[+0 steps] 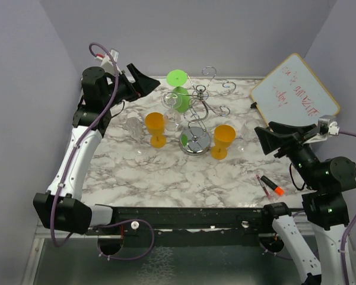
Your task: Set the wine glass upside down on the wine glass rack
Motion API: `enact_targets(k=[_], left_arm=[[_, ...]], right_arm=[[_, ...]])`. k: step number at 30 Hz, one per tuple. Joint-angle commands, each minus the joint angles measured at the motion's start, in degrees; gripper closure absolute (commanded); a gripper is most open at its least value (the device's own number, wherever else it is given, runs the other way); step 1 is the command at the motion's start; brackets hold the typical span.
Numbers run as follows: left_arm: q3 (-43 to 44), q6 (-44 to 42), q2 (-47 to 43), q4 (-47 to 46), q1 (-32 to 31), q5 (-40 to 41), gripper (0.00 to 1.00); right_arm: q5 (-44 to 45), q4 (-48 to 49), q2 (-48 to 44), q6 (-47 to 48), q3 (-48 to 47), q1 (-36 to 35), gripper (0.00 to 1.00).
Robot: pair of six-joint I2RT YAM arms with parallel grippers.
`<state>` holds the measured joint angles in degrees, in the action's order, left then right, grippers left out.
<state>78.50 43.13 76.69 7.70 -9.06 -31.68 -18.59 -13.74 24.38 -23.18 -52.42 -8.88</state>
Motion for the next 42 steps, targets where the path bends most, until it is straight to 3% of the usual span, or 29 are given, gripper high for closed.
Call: enact_targets(k=[1,3,5,8,10,17,23,31,42], left_arm=[[-3.54,-16.89,-5.49,14.73,0.36,14.75,0.13],[-5.65,-19.13,-7.67,17.79,0.36,19.86,0.14],[-7.12,-20.82,-9.25,20.37,0.36,22.73,0.20],[-8.04,-22.40,-10.47,24.42,0.36,25.25,0.44],[-7.95,-23.58,-10.74,26.50,0.36,25.42,0.55],[-5.17,-27.87,-9.35,34.51,0.36,25.42,0.56],[-6.30,-29.63,-7.82,34.59,-0.24,21.59,0.47],[-4.60,-30.30,-4.90,33.47,-2.42,21.16,0.65],[-5.44,-30.97,-1.15,33.21,-5.06,23.68,0.65]], right_arm=[[3.62,-5.96,2.50,-1.62,-2.15,-0.09,0.34],[4.20,-6.46,3.14,-2.42,-1.97,-0.10,0.35],[4.84,-6.39,3.62,-3.39,-1.22,-0.08,0.35],[5.89,-5.98,4.09,-4.71,-0.22,-0.09,0.36],[6.75,-6.01,4.47,-5.46,0.24,-0.08,0.36],[8.34,-6.26,4.90,-7.35,0.64,-0.08,0.37],[8.68,-6.60,5.61,-7.45,0.27,-0.08,0.37],[8.44,-6.46,5.32,-8.14,0.88,-0.08,0.37],[9.11,-7.05,4.38,-7.86,1.19,-0.08,0.37]])
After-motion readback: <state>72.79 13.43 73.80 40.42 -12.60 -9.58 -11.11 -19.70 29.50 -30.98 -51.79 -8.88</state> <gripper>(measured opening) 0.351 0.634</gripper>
